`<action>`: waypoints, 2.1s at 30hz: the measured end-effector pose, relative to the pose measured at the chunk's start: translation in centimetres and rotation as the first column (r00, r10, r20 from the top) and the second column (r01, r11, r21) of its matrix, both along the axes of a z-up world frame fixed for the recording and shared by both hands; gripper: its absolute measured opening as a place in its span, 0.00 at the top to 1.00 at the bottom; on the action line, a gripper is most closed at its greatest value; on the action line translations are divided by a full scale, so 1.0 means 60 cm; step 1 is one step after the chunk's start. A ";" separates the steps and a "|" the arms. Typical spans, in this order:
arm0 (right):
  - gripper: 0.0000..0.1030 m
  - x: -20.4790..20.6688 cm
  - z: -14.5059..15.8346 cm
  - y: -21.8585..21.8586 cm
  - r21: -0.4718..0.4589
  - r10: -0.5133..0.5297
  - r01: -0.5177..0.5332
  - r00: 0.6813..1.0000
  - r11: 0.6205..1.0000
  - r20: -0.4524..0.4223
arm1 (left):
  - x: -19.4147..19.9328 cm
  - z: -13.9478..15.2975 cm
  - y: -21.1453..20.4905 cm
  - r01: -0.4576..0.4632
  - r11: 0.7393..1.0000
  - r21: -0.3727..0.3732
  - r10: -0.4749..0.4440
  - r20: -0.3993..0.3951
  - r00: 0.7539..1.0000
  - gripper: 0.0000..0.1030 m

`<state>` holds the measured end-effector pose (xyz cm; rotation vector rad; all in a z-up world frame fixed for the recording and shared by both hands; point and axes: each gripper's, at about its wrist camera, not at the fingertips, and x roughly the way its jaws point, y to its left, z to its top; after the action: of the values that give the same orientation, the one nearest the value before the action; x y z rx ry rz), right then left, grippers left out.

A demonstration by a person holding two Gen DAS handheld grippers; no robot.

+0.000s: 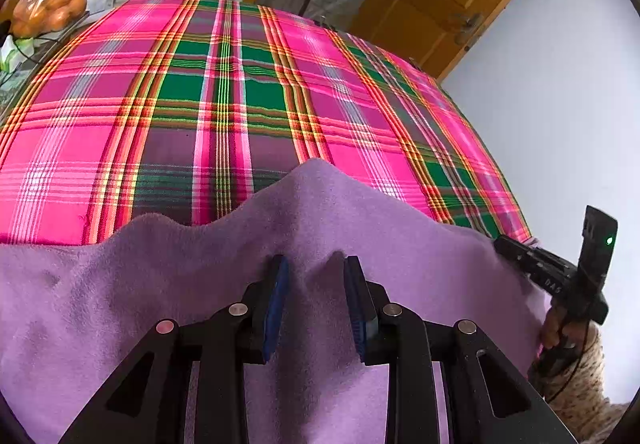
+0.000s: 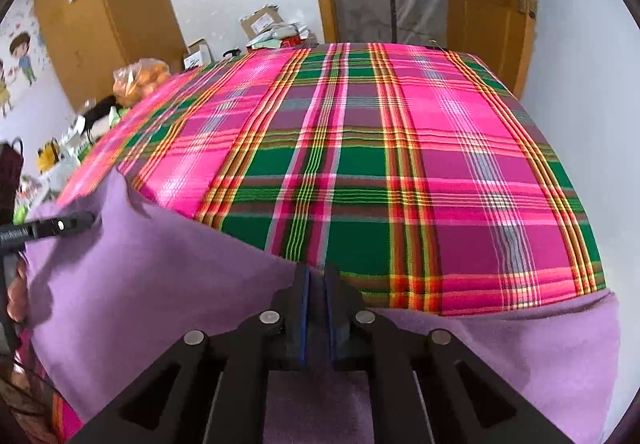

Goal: Fold clothes

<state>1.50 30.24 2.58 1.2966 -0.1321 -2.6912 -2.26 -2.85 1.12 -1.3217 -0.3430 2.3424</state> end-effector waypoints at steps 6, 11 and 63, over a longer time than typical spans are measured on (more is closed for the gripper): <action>0.82 0.061 0.030 0.120 -0.041 -0.282 0.280 0.956 0.959 -0.078 | 0.005 0.004 -0.002 -0.014 1.000 0.000 0.014 0.002 1.000 0.71; 0.68 0.120 0.025 0.236 -0.044 -0.554 0.552 0.831 0.833 -0.055 | 0.017 0.008 -0.002 -0.013 1.000 -0.001 0.013 -0.001 1.000 0.71; 0.72 0.181 0.003 0.101 0.105 -0.325 0.329 0.944 0.939 -0.054 | 0.100 0.005 -0.049 -0.117 0.993 -0.002 0.116 -0.029 0.993 0.71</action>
<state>12.33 36.31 2.76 1.3631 -0.2117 -3.0398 3.71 -5.81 1.43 -1.3008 -0.4173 2.4565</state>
